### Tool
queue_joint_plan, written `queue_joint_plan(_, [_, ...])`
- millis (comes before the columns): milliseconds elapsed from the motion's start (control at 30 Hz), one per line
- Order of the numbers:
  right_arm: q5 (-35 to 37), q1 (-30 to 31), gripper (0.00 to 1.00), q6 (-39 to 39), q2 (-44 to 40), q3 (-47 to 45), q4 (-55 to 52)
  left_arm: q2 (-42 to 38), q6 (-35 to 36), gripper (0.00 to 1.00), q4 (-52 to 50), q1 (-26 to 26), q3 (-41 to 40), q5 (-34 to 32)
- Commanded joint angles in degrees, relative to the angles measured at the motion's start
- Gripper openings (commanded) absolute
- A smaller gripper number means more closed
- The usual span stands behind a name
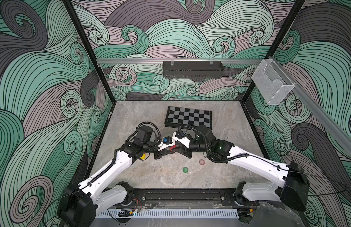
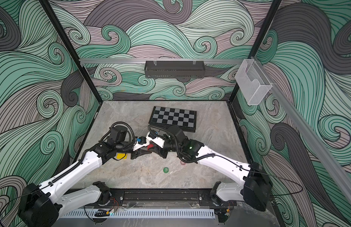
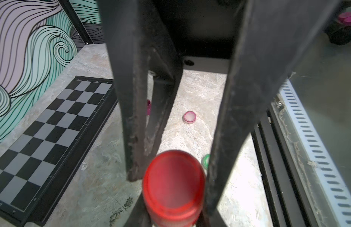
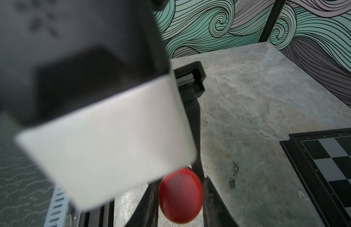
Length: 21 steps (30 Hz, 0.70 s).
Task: Close the paint jar lid
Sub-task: Screw the lid onto the paint jar.
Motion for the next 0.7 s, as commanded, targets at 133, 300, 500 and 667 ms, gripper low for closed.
queue_joint_plan(133, [13.65,2.63,0.08,16.36,3.95,-0.58,7.22,-2.65,-0.62,0.26,7.76,-1.43,-0.14,2.80])
queue_joint_plan(300, [21.05,5.85,0.10,24.99,4.20,-0.06,5.98,-3.44,-2.53,0.26,10.35,-1.44,-1.09,-0.23])
queue_joint_plan(500, [31.50,10.70,0.09,32.94,4.99,1.84,2.21,-4.26,-4.91,0.25,13.84,-1.47,-2.30,-3.59])
queue_joint_plan(667, [35.33,12.66,0.09,35.47,6.00,3.04,1.32,-4.60,-5.53,0.25,14.92,-1.44,-2.75,-4.58])
